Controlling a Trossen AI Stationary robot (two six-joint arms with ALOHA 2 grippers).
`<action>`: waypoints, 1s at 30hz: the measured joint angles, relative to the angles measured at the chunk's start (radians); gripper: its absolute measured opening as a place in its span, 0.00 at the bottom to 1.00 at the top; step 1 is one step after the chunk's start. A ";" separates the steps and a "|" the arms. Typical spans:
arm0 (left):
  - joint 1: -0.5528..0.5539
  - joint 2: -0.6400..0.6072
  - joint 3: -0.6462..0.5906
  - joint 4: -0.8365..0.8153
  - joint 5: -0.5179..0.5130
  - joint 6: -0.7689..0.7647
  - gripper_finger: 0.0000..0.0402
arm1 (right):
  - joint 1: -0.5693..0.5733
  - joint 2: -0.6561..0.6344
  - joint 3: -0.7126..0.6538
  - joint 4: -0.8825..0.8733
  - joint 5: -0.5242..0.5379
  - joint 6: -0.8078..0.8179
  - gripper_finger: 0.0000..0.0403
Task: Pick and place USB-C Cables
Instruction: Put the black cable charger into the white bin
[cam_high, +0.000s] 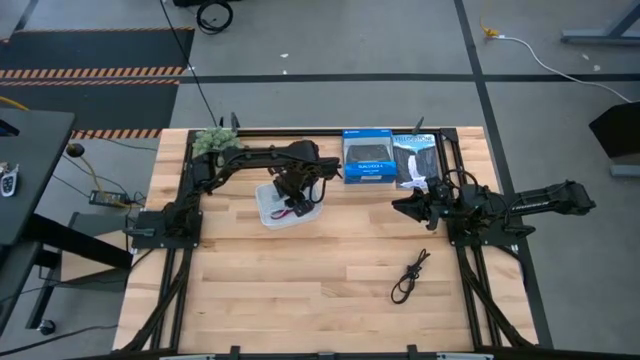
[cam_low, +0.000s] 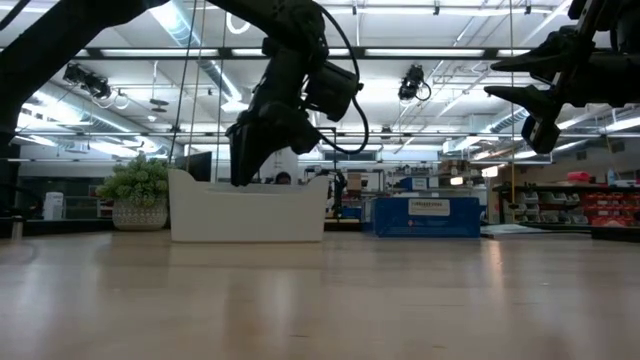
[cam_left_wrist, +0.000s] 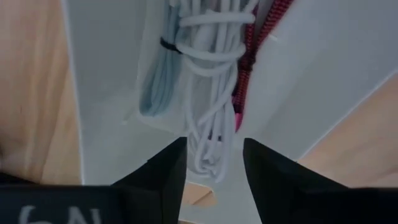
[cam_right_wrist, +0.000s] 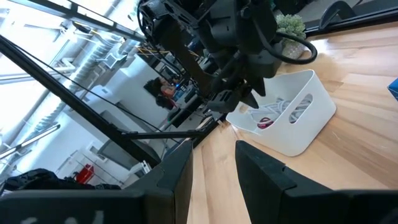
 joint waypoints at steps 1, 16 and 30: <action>0.000 0.000 0.000 -0.002 0.014 0.000 0.42 | 0.000 0.000 0.000 0.000 0.000 0.000 0.32; -0.024 -0.094 0.001 0.059 0.059 0.058 0.35 | 0.000 0.000 0.000 0.000 0.000 0.000 0.32; -0.150 -0.145 0.001 0.338 0.125 0.162 0.33 | 0.000 0.000 0.000 0.000 -0.001 0.000 0.32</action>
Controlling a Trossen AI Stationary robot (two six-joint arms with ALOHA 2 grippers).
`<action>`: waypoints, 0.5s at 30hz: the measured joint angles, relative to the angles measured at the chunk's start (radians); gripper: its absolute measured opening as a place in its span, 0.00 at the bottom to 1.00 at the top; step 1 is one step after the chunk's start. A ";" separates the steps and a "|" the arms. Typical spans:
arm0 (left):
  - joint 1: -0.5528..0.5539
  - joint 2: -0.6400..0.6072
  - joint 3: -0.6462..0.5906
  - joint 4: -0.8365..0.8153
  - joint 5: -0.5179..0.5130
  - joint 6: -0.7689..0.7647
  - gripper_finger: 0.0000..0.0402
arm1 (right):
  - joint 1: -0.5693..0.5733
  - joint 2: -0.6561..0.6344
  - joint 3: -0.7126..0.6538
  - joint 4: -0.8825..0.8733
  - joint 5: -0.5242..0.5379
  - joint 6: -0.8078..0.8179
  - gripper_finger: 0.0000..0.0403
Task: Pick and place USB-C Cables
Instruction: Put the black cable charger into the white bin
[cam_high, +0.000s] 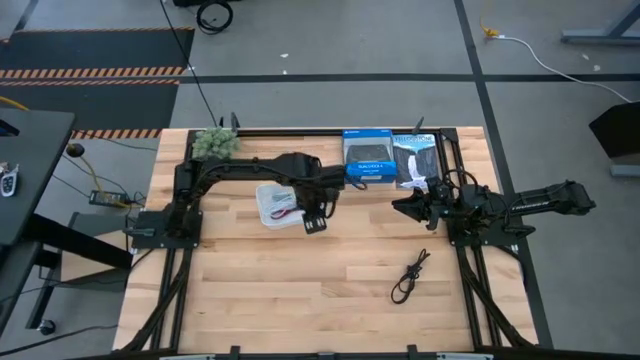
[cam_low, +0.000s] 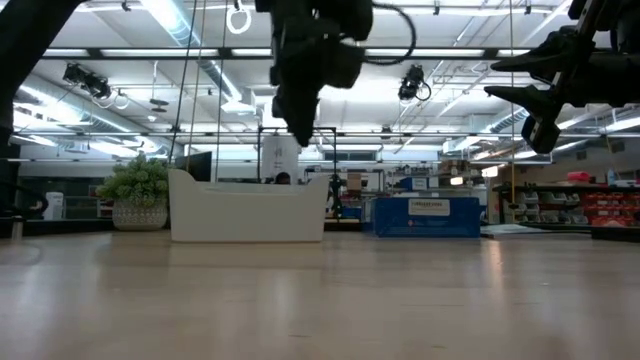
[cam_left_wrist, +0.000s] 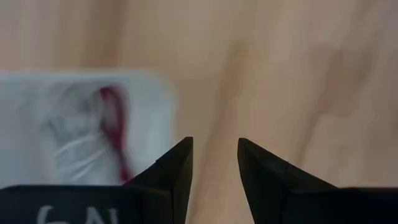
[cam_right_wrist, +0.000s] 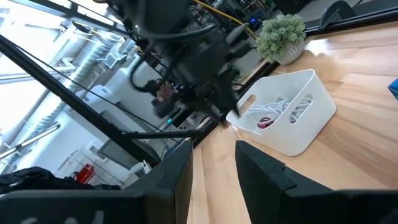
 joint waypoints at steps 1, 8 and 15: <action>-0.011 0.000 0.000 0.024 0.019 0.003 0.33 | 0.000 0.000 0.000 0.001 0.000 0.000 0.32; -0.088 0.000 0.000 0.273 0.049 -0.071 0.33 | 0.000 0.000 0.000 0.000 -0.002 0.000 0.32; -0.153 0.016 -0.002 0.523 0.015 -0.211 0.33 | 0.000 0.000 0.000 0.000 -0.002 0.000 0.32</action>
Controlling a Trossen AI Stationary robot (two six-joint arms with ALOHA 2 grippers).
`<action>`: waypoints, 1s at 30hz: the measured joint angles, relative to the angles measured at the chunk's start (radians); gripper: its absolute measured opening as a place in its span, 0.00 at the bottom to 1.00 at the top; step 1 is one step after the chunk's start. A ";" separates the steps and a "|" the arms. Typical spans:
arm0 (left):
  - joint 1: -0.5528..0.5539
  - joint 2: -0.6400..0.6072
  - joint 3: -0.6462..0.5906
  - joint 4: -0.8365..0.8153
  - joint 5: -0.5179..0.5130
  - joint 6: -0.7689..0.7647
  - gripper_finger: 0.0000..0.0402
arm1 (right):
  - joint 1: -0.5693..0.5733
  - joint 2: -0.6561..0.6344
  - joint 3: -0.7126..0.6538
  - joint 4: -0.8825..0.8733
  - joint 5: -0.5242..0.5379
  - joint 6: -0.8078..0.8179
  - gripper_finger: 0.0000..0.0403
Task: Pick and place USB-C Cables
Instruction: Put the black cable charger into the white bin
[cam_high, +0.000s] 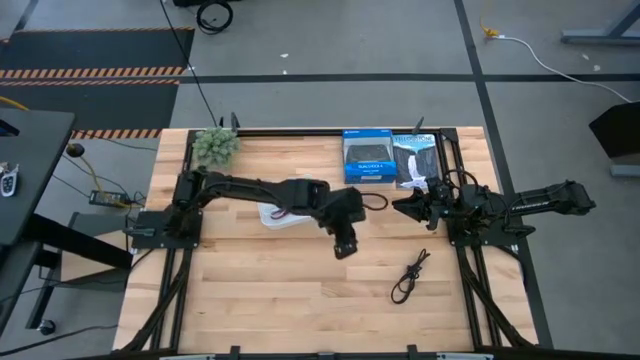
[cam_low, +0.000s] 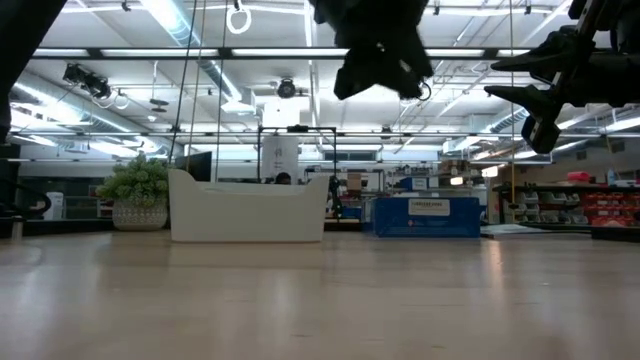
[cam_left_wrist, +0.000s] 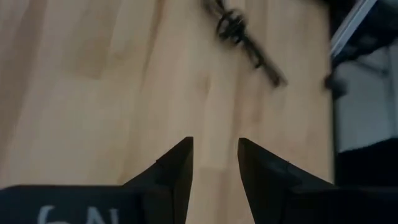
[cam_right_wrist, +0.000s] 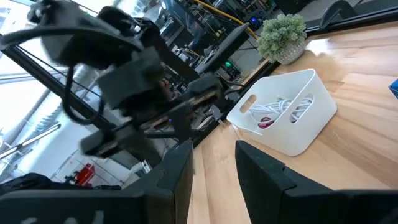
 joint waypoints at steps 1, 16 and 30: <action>-0.007 0.008 0.000 0.039 0.000 -0.023 0.33 | 0.000 0.000 0.000 0.000 0.000 0.000 0.32; -0.118 0.096 0.001 0.552 -0.142 -0.121 0.33 | 0.000 -0.002 0.000 0.007 0.003 0.000 0.32; -0.191 0.288 0.002 0.760 -0.204 -0.109 0.33 | 0.000 0.000 0.000 0.008 0.003 0.000 0.32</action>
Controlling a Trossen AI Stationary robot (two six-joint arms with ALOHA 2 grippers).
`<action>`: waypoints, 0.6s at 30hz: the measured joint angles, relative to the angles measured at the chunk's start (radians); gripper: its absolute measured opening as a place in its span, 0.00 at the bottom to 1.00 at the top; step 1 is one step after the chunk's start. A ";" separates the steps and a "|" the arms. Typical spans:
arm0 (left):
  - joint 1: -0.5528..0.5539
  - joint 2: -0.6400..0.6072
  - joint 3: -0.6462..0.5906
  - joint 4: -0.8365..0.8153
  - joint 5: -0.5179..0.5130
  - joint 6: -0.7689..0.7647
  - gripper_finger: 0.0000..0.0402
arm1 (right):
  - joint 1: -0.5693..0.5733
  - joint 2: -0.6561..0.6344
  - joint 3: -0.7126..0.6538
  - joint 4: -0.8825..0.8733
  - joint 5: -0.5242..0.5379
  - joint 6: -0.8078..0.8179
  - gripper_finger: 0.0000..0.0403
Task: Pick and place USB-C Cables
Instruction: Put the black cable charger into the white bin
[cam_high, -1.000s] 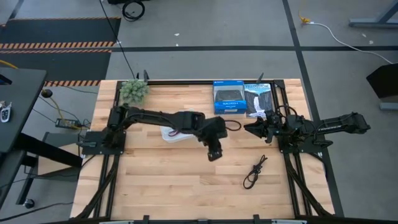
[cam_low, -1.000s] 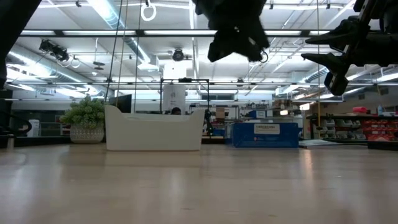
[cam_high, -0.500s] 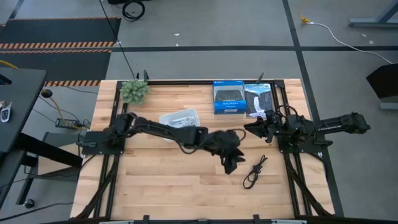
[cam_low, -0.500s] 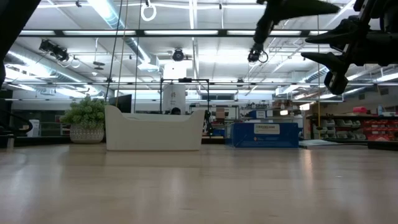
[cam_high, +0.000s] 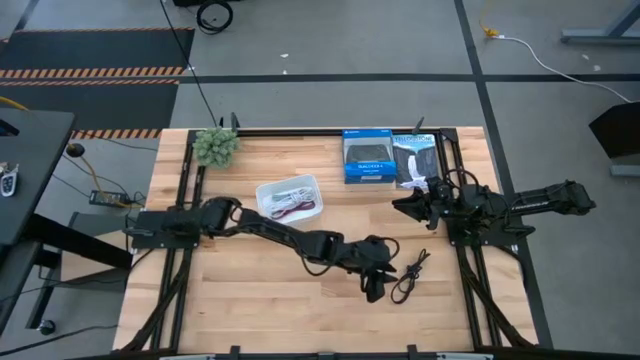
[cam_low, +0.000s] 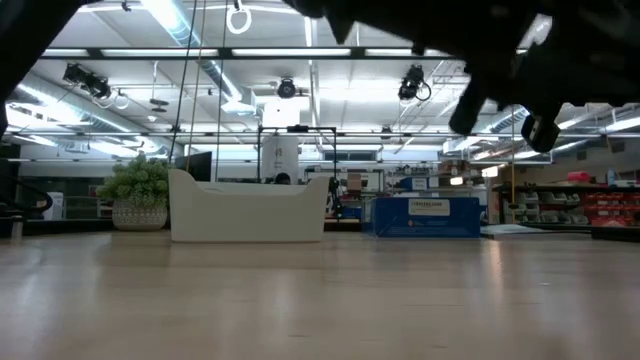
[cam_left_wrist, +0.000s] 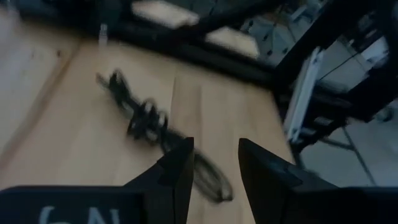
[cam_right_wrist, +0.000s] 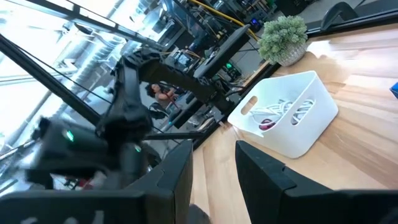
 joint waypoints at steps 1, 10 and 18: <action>-0.001 0.015 0.000 0.000 -0.001 0.000 0.33 | 0.000 0.000 0.000 0.000 0.000 0.000 0.32; -0.015 0.113 -0.001 0.029 0.042 -0.159 0.41 | 0.000 0.000 0.000 0.001 0.000 0.000 0.32; -0.051 0.148 0.000 0.137 0.054 -0.169 0.61 | 0.000 0.000 0.000 0.018 0.000 0.000 0.32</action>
